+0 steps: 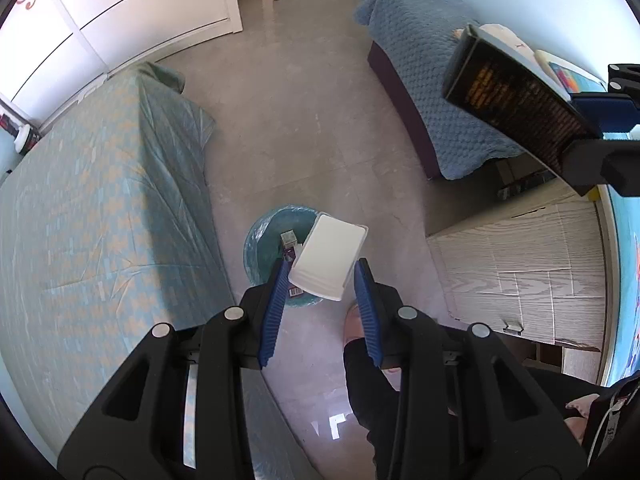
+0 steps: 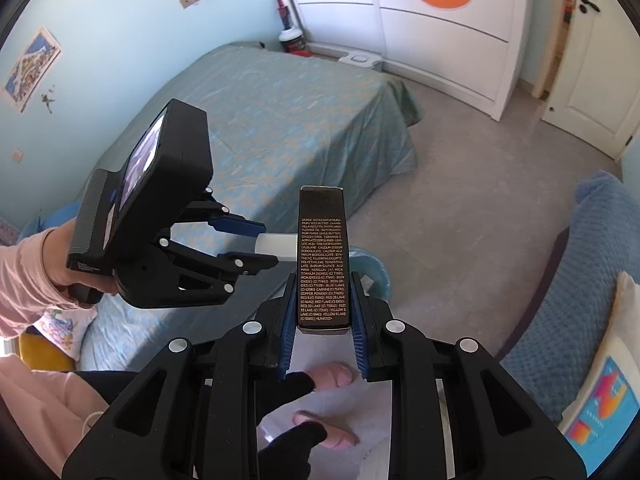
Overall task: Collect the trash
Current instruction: 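Carry the packet and black box over the wastebasket and open both grippers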
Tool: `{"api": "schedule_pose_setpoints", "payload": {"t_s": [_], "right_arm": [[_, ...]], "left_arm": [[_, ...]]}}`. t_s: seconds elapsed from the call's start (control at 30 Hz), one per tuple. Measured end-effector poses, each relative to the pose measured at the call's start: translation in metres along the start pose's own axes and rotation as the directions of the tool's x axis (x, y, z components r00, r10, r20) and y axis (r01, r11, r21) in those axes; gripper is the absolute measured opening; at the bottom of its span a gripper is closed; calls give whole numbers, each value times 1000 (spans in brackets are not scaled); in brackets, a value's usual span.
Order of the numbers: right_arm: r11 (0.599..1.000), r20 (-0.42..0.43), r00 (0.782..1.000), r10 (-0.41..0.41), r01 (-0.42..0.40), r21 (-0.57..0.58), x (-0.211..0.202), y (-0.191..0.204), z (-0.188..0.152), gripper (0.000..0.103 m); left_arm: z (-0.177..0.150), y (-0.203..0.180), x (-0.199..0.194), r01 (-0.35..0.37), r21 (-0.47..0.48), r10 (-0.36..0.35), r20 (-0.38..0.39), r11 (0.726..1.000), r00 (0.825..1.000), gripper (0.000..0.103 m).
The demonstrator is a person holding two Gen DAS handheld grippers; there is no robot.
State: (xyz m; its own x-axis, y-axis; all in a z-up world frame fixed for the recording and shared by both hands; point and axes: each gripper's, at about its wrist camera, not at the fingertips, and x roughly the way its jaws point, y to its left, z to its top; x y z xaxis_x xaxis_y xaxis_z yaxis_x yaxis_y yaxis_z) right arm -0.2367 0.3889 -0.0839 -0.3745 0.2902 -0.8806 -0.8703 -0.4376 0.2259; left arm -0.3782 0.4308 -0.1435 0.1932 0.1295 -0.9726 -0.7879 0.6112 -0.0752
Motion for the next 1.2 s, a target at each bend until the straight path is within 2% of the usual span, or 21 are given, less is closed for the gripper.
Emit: {"api": "schedule_pose_setpoints", "payload": {"t_s": [0.17, 0.2, 0.23, 0.27, 0.3, 0.57, 0.9, 0.97, 1.2], "right_arm": [[1000, -19, 1000, 23, -24, -13, 17, 6, 17, 28], [1000, -14, 1000, 27, -27, -12, 18, 7, 20, 29], [999, -15, 999, 33, -34, -8, 20, 7, 24, 36], [999, -12, 999, 32, -32, -5, 22, 7, 27, 50], [1000, -1, 1000, 17, -17, -3, 22, 8, 30, 55], [999, 18, 1000, -26, 25, 40, 7, -6, 32, 56], [986, 57, 994, -98, 89, 142, -29, -27, 2, 61], [982, 65, 991, -114, 102, 160, -37, -29, -5, 72], [963, 111, 980, -166, 136, 234, -69, -40, -35, 81]], "left_arm": [[0, 16, 5, -8, -10, 8, -2, 1000, 1000, 35], [0, 19, 7, -14, -6, 14, -2, 1000, 1000, 46], [1, 21, 8, -24, -5, 24, -3, 1000, 1000, 54], [1, 22, 8, -43, -7, 43, -2, 999, 999, 63], [1, 25, 10, -58, -11, 58, -3, 998, 998, 66], [-2, 29, 14, -66, -4, 66, -26, 998, 998, 71], [7, 5, 2, -74, 49, 73, 8, 996, 997, 80], [10, -3, -2, -71, 67, 69, 21, 995, 997, 82], [23, -48, -18, -75, 179, 63, 71, 981, 996, 87]]}}
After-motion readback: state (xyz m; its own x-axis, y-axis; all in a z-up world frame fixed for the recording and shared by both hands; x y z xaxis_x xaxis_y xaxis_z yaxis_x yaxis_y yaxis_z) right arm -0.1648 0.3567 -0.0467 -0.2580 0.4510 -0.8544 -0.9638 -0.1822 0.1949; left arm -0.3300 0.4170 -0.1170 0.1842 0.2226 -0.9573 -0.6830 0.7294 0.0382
